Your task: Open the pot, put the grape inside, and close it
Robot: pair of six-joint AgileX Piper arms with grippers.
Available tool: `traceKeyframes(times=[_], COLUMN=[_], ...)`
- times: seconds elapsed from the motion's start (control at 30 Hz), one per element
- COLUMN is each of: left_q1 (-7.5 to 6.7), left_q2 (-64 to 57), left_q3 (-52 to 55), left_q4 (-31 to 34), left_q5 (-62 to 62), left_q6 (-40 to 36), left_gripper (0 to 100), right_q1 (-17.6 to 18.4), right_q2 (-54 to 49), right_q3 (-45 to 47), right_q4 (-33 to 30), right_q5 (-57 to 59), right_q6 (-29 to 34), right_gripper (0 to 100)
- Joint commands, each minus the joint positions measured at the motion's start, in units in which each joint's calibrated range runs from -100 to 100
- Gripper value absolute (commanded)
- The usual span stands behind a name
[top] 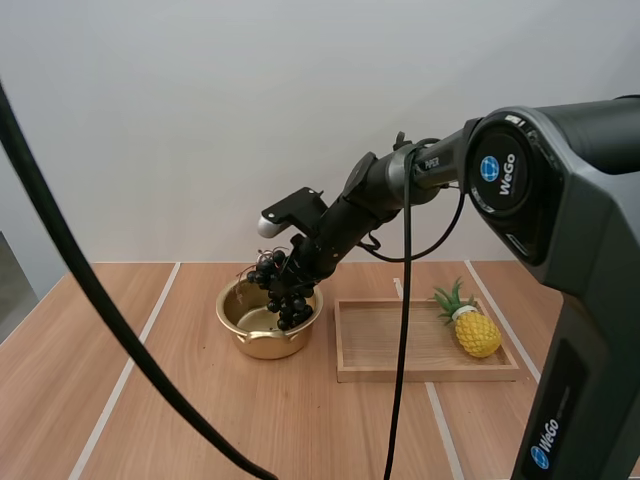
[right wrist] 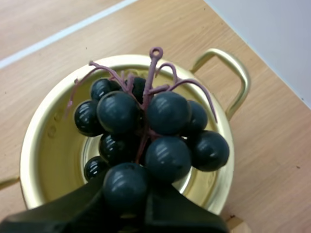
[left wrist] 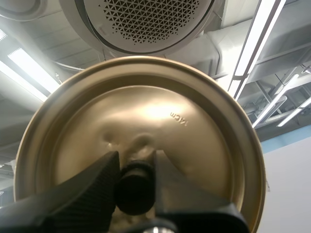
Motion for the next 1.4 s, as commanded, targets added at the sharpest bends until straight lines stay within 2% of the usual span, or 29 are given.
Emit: traceKeyframes(times=[0.0, 0.23, 0.53, 1.0, 1.37], left_q1=[-0.04, -0.04, -0.04, -0.04, -0.04], left_q2=[-0.3, -0.3, -0.3, -0.3, -0.3], left_q3=[-0.3, -0.3, -0.3, -0.3, -0.3], left_q4=[0.0, 0.0, 0.0, 0.0, 0.0], left_q5=[-1.3, -1.3, -1.3, -1.3, -0.1], left_q6=[-0.4, -0.4, -0.4, -0.4, -0.4], left_gripper=[0, 0, 0, 0, 0], right_q1=[0.1, 0.3, 2.7, 2.7, 2.7], right_q2=[-0.5, 2.8, 6.4, 10.1, 10.6], right_q3=[-0.7, -0.7, -0.7, -0.7, -0.7], right_q4=[-2.4, -2.3, -2.7, -7.9, -7.4], right_q5=[1.3, 1.3, -2.1, -4.2, -5.1], right_q6=[0.8, 1.0, 1.4, 3.9, 3.9], right_gripper=[0, 0, 0, 0, 0])
